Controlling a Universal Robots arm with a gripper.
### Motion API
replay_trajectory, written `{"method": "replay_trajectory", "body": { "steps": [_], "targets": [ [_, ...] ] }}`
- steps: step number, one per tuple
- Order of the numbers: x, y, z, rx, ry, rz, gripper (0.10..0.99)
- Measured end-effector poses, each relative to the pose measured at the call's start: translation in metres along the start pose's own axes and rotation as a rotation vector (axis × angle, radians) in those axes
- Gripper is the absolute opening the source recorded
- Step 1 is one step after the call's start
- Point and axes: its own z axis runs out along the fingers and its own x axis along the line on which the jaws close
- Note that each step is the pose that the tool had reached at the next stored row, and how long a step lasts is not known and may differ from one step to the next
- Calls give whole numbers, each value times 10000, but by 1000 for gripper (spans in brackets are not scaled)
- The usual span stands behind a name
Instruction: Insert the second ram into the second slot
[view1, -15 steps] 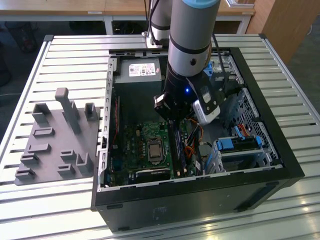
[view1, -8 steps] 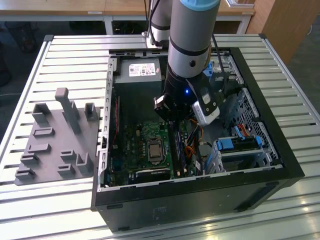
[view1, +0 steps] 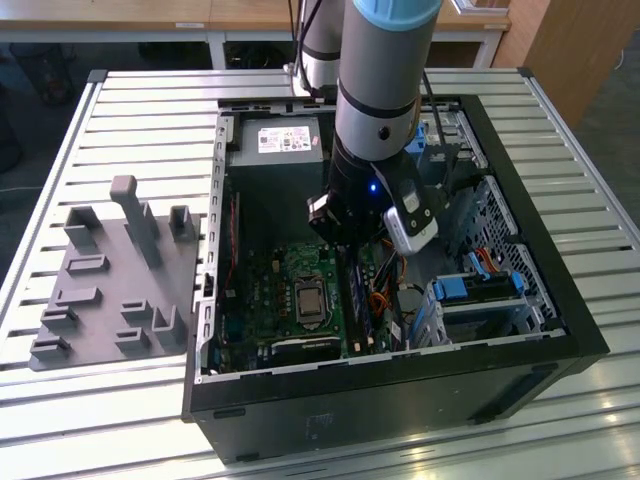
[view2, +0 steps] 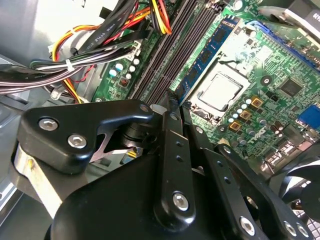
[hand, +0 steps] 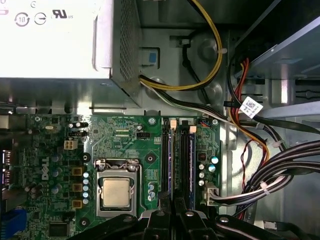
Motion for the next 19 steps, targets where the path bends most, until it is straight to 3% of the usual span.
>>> {"method": "replay_trajectory", "body": {
  "steps": [10, 15, 19],
  "targets": [
    [0, -2, 30, 60, 4, 0, 137],
    [-35, -4, 93, 60, 103, 3, 137],
    [-39, -7, 157, 57, 117, 5, 137]
  ]
}}
